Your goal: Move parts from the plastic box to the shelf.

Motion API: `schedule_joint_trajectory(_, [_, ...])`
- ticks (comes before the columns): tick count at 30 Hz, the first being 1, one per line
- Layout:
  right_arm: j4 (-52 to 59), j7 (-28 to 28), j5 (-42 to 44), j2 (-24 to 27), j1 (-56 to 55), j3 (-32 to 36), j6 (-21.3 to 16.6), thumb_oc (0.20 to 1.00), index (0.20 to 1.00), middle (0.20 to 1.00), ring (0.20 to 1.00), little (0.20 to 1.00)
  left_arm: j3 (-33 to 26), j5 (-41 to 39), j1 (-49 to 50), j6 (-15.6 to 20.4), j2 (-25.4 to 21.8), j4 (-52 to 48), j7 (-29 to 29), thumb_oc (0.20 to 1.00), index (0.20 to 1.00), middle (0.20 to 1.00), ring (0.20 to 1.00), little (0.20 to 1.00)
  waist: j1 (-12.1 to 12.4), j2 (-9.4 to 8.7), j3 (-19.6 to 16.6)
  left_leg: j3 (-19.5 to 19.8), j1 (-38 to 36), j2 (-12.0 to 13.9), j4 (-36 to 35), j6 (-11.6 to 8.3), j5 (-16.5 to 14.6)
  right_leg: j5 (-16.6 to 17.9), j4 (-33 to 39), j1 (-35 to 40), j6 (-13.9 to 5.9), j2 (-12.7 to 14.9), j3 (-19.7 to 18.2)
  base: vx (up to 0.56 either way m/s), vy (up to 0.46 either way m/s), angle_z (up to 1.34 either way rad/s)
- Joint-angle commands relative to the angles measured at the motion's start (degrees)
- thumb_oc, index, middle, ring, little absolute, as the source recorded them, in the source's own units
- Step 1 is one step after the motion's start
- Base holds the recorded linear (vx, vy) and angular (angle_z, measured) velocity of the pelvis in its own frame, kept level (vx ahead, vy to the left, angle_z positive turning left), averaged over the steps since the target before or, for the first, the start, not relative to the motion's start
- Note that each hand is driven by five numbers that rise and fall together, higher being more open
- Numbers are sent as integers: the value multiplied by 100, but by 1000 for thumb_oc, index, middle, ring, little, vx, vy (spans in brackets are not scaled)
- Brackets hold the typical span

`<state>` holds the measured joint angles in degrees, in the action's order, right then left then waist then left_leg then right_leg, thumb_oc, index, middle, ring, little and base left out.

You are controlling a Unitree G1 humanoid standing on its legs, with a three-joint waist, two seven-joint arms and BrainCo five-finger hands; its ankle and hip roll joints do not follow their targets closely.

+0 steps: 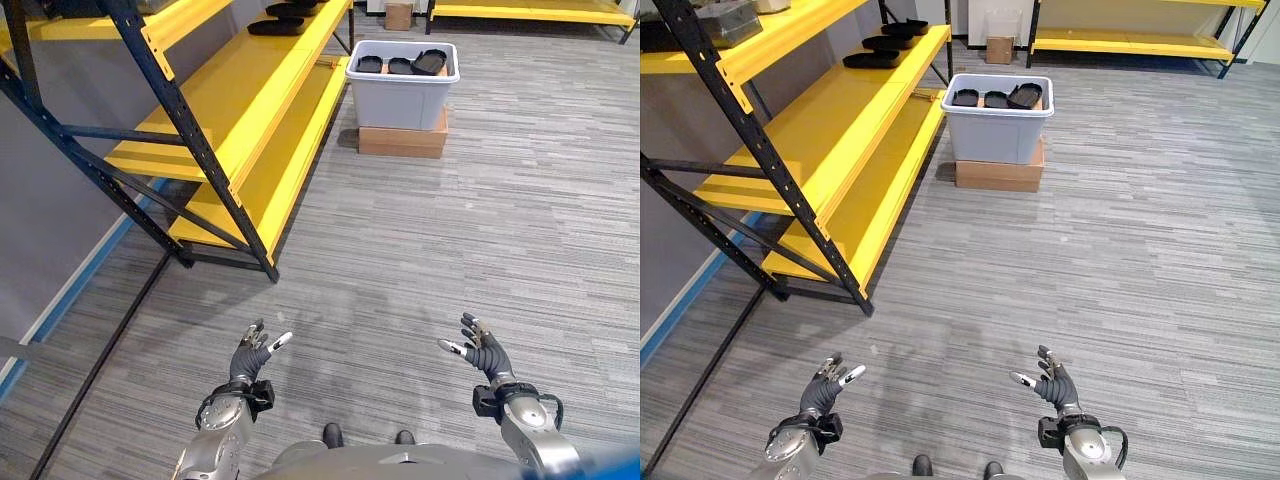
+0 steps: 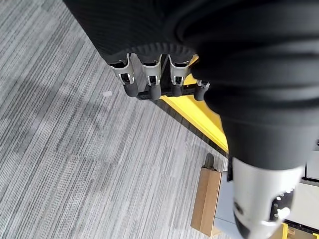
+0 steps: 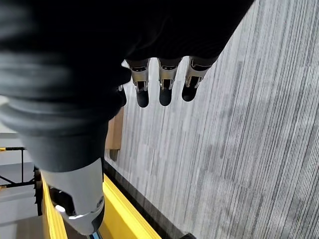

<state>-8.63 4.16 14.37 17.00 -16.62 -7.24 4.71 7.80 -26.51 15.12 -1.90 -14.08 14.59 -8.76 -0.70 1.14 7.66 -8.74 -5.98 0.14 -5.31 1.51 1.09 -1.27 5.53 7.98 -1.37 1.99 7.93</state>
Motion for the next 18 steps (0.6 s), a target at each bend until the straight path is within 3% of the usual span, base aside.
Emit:
schedule_joint_trajectory(1, [309, -27, -19, 114, -72, 11, -188, 1000, 1000, 1000, 1000, 1000, -90, -96, -49, 217, -151, -213, 44, 1000, 1000, 1000, 1000, 1000, 12, -70, -186, 272, -8, 585, 31, -566, -68, 250, -53, -156, -671, 539, 108, 0, 0, 0])
schedule_joint_trajectory(18, [311, -38, -41, 132, -40, -3, -183, 1000, 1000, 1000, 1000, 1000, -91, -7, -55, 233, -205, -239, 47, 1000, 1000, 1000, 1000, 1000, 8, -60, -175, 277, -16, 577, 31, -563, -94, 236, -53, -158, -674, 544, 128, 0, 0, 0])
